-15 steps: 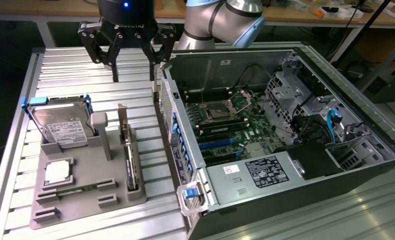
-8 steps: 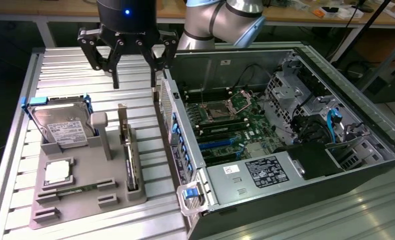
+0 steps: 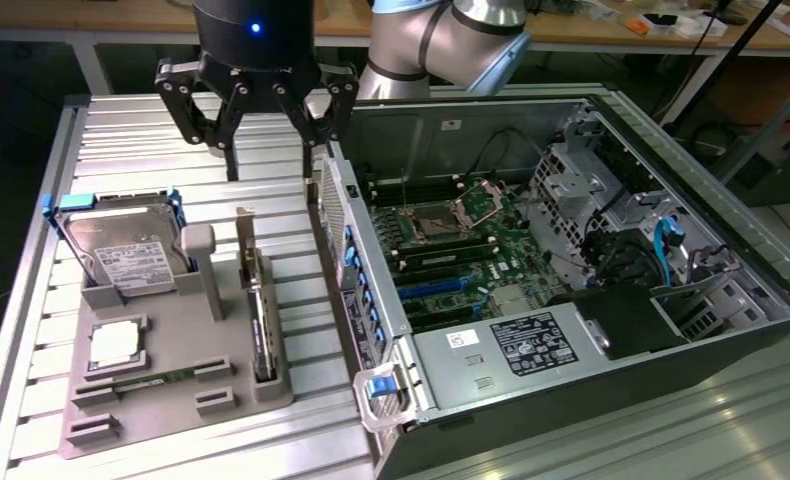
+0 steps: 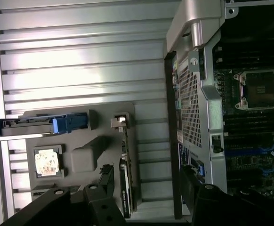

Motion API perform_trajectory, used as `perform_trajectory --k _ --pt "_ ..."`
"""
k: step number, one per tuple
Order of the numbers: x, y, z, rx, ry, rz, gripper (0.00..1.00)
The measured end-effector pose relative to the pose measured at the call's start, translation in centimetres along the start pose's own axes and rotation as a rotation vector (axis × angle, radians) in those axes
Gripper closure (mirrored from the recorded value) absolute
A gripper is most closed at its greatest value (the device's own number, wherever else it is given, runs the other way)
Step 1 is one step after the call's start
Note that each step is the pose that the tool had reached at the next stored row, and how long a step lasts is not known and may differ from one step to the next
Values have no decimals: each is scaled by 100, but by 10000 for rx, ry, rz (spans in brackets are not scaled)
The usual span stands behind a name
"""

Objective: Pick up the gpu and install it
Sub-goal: 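Pick up the gpu and move the gpu toward the slot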

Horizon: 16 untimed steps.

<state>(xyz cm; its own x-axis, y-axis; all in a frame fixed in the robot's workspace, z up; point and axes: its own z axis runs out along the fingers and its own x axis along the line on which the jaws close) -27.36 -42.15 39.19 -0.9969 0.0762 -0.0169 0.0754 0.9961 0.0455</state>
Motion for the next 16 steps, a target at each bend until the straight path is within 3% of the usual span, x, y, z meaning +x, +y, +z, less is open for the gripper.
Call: perform_trajectory --k 16 --pt "-27 -242 -7 -1 -1 0 33"
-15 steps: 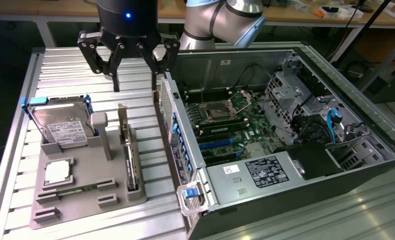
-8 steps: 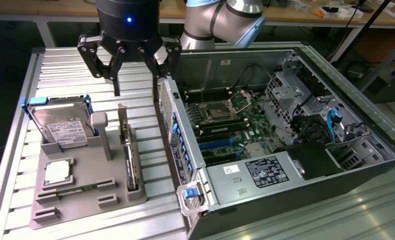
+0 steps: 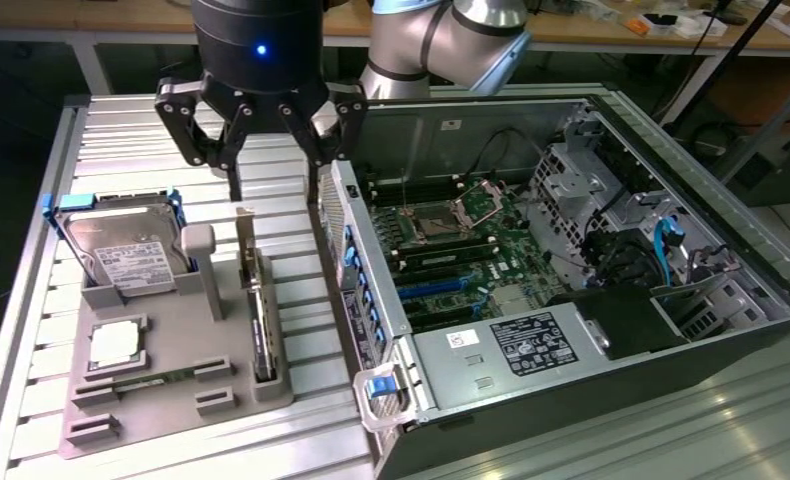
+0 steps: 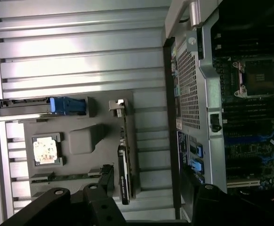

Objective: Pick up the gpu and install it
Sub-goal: 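Pick up the gpu and move the gpu toward the slot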

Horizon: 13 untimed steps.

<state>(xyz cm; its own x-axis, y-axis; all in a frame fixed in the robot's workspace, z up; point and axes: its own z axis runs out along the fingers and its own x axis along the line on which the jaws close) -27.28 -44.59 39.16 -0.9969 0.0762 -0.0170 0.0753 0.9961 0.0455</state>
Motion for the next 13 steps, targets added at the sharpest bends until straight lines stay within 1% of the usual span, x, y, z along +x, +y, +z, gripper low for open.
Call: perform_trajectory --k 13 --pt "-24 -210 -4 1 1 1 33"
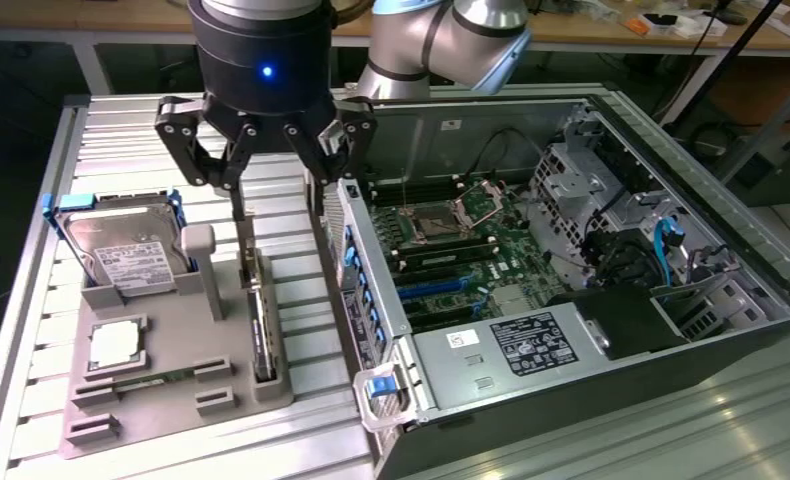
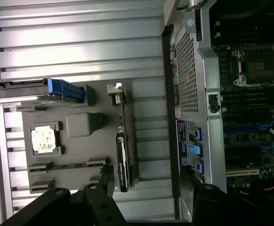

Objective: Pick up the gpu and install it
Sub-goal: 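Pick up the gpu and move the gpu toward the slot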

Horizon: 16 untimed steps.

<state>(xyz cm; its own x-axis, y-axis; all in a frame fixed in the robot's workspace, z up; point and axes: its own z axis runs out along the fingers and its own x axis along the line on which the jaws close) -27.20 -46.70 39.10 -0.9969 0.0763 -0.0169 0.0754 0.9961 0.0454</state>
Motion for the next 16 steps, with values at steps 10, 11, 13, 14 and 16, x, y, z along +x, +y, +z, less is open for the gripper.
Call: perform_trajectory --k 10,11,13,14,16 --pt "-16 -157 -1 -1 -1 0 33" --pt "-18 -171 -2 -1 -1 -1 33" --pt "-20 -199 -2 -2 -1 0 33" --pt "-22 -212 -1 -2 -2 0 33" --pt "-25 -240 -2 -2 -1 -1 33"
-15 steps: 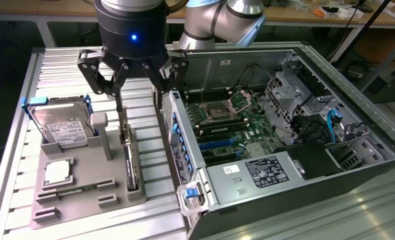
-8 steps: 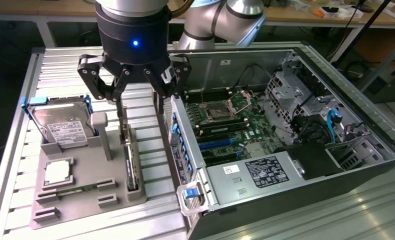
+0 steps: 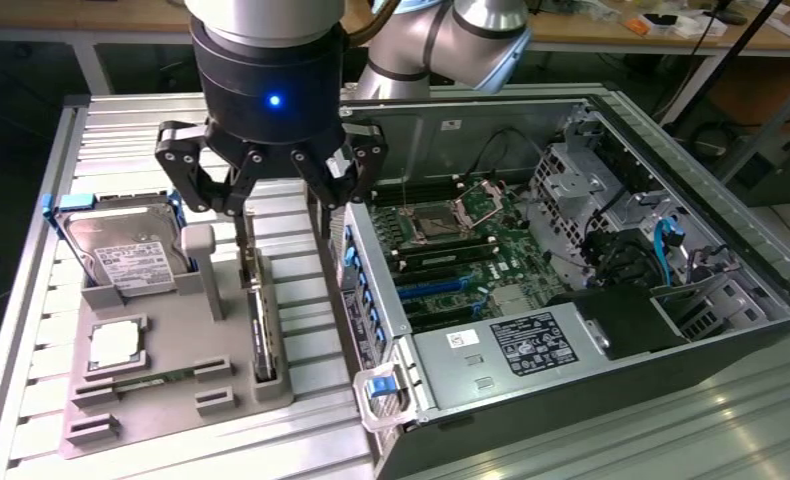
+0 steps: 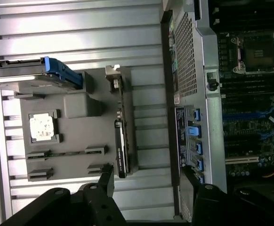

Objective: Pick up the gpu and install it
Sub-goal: 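Pick up the gpu and move the gpu toward the slot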

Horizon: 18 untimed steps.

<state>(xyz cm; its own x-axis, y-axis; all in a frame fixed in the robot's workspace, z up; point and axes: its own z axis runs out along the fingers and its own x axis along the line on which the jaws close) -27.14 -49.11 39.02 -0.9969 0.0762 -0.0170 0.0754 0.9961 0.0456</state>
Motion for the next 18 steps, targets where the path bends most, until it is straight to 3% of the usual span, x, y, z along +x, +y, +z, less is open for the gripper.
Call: perform_trajectory --k 6,14,18 --pt "-12 -120 -1 -1 0 1 33" --pt "-13 -127 -1 0 0 0 33" --pt "8 -129 7 97 -6 -2 33"
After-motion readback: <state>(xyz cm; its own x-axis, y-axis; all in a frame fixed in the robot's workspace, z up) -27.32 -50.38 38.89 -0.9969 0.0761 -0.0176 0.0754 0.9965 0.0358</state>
